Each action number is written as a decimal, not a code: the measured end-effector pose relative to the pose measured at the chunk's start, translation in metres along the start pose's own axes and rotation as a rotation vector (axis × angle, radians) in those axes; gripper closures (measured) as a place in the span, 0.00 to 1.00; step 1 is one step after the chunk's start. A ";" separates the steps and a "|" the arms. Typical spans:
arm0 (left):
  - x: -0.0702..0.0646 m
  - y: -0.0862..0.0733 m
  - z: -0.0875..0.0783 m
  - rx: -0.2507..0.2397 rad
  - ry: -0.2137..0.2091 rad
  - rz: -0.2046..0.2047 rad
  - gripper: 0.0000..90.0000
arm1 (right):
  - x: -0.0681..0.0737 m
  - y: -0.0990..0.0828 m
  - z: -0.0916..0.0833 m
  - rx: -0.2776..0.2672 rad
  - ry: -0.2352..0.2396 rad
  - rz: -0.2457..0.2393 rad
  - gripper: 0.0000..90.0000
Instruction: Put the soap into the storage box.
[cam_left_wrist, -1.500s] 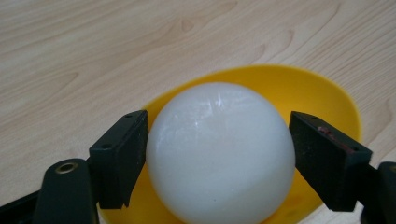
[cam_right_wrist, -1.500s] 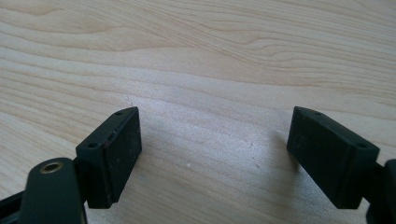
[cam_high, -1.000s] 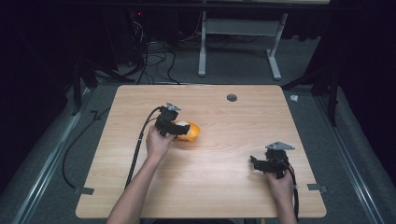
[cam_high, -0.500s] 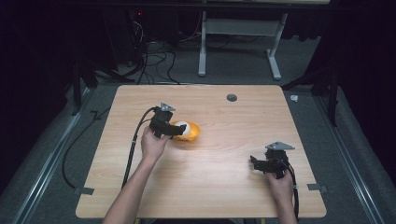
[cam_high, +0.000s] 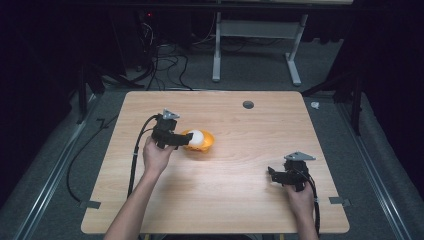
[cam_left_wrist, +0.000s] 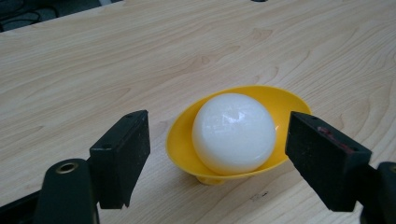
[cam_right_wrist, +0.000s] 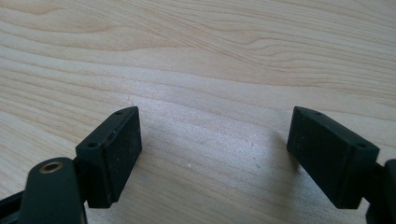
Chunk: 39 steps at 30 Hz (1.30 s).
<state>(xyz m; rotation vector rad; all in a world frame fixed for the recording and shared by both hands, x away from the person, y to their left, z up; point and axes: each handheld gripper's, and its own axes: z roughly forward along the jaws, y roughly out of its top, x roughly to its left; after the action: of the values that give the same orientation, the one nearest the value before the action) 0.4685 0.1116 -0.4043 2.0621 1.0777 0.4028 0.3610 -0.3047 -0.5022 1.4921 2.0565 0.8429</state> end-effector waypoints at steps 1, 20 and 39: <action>0.000 0.000 -0.002 -0.005 0.001 -0.001 0.25 | 0.000 0.000 0.000 0.000 0.000 0.000 0.21; 0.011 -0.012 -0.046 -0.059 0.026 -0.029 0.25 | 0.000 0.000 0.000 -0.001 -0.002 0.002 0.21; 0.015 -0.054 -0.070 -0.091 0.056 -0.110 0.24 | 0.000 0.000 0.000 -0.002 -0.002 0.000 0.21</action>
<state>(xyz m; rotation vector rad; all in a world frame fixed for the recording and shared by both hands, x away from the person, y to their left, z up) 0.4073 0.1765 -0.3993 1.9129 1.1785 0.4483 0.3612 -0.3045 -0.5022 1.4913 2.0543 0.8426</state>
